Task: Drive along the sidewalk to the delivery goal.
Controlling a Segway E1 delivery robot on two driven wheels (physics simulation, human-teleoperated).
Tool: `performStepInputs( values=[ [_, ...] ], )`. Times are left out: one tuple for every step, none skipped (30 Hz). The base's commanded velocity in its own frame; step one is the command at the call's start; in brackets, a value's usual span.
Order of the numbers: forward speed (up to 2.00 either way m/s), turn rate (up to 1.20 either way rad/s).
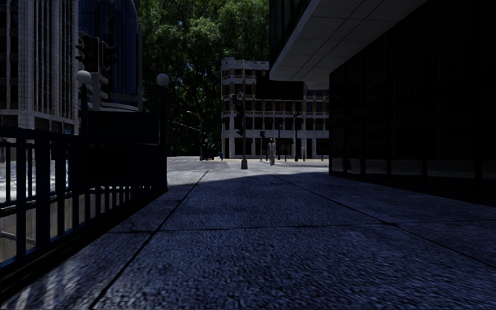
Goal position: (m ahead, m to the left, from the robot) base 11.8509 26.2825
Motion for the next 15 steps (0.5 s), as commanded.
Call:
performStepInputs(
  values=[
    [2.0, 0.0],
    [2.0, 0.0],
    [2.0, 0.0],
    [2.0, 0.0],
    [2.0, 0.0],
    [2.0, 0.0],
    [2.0, 0.0],
    [2.0, 0.0],
    [2.0, 0.0],
    [2.0, 0.0],
    [2.0, 0.0],
    [2.0, 0.0],
    [2.0, 0.0],
    [2.0, 0.0],
    [2.0, 0.0]
  ],
)
